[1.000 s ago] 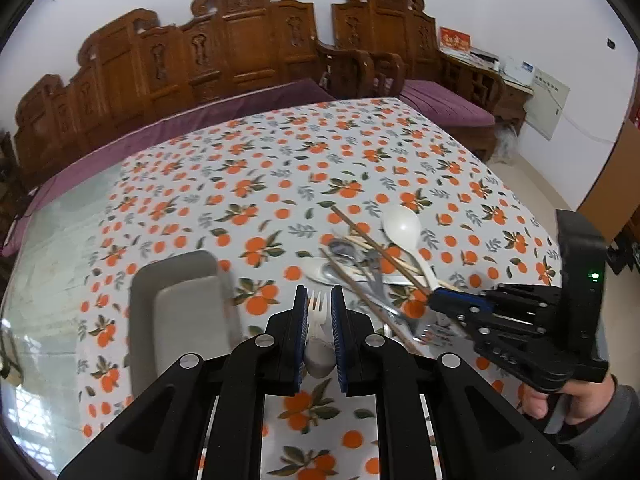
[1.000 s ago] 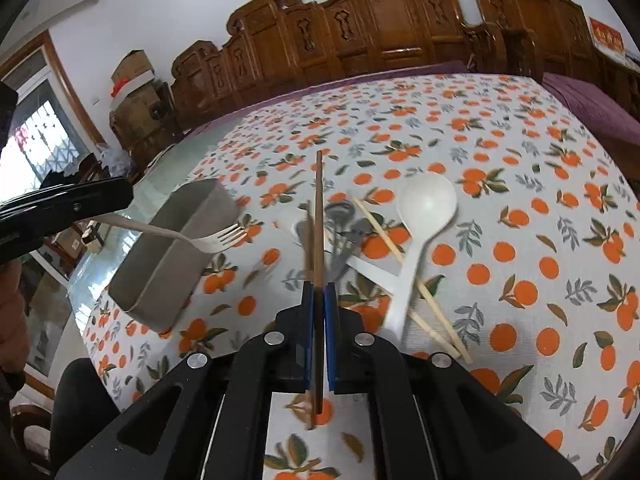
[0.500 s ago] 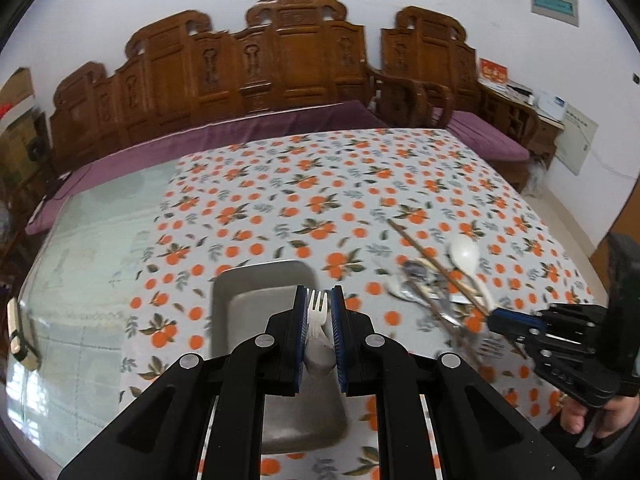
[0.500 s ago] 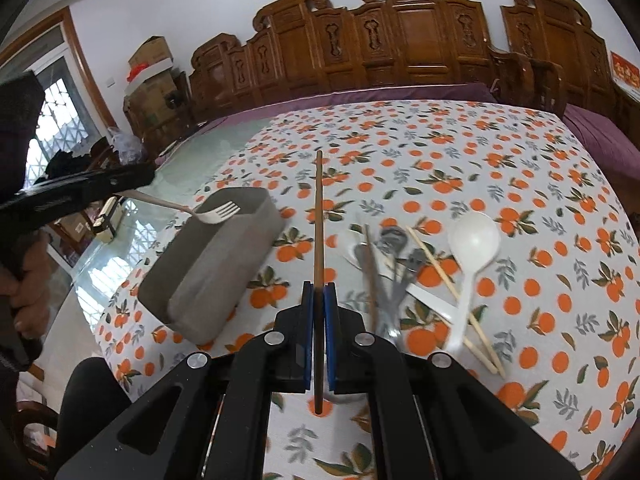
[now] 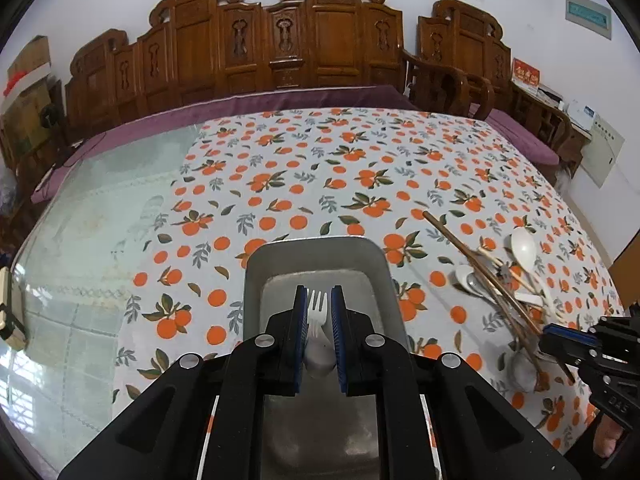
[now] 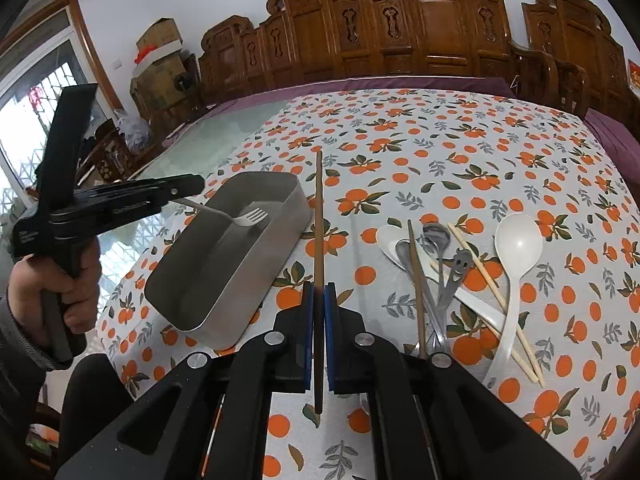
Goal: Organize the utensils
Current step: 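Carry the white fork into the grey tray and release it with the left gripper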
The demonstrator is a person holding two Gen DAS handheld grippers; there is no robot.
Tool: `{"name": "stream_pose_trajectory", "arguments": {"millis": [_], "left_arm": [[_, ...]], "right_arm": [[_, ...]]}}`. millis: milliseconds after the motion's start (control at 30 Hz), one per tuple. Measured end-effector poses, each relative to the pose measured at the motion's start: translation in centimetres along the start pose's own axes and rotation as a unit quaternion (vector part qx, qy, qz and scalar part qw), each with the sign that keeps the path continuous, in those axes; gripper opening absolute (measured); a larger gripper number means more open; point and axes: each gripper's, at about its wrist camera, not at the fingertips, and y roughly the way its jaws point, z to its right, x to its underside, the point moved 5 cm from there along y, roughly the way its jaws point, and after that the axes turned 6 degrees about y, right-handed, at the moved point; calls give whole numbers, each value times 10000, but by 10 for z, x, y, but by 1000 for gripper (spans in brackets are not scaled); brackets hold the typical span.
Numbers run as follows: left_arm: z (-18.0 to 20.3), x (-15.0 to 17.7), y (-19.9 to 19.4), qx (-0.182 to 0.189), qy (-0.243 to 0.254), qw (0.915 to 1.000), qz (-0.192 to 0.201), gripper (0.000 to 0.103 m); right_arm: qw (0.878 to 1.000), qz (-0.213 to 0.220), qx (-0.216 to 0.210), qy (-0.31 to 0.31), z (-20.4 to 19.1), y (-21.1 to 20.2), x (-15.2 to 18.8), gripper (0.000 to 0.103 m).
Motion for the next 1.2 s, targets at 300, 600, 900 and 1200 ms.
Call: {"name": "stream_pose_trajectory", "arguments": {"millis": [300,600,900,1200], "left_arm": [[-5,11,23,-44,3,9998,-174,11],[-2,17,41,20,52,9991,-409,11],[-16,17,12,43,-61,9997,-212,40],[-53,17,-33,-179,-115,9997,120,63]], "right_arm": [[10000,-19,-11,-26,-6,4,0,6],[10000,-19,-84,-50,-17,5,-1,6],[9997,-49,-210,-64,-38,9,-3,6],[9992,-187,-348,47,-77,33,-9,6]]}}
